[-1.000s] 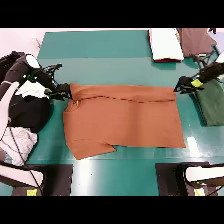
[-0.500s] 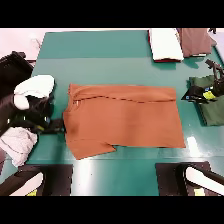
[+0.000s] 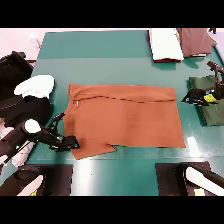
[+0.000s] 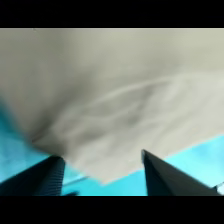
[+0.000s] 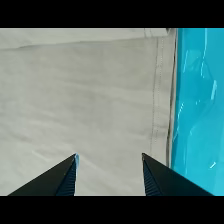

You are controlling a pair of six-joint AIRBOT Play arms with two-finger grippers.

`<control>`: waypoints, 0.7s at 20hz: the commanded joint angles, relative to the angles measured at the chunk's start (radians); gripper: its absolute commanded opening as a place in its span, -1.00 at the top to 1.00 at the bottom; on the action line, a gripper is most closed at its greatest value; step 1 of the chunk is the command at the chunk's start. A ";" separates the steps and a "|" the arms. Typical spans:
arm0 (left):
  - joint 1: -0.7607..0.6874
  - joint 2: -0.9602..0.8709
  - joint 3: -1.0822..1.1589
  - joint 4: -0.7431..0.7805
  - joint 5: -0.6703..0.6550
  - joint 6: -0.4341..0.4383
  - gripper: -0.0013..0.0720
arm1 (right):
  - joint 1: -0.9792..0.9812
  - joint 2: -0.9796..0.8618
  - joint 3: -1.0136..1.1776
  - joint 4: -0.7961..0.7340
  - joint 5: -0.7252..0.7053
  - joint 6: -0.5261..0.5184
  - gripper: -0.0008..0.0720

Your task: Fold the shirts.

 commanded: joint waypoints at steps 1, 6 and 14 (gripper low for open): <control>-0.060 0.005 -0.016 -0.055 0.045 -0.018 0.34 | -0.001 0.002 -0.002 -0.002 0.026 -0.013 -0.26; -0.060 0.005 0.098 -0.023 -0.006 -0.009 0.89 | -0.050 0.023 -0.137 -0.103 0.070 -0.016 -0.26; -0.060 0.005 0.164 -0.021 0.006 0.016 0.89 | -0.362 0.003 -0.534 -0.074 0.063 -0.071 -0.53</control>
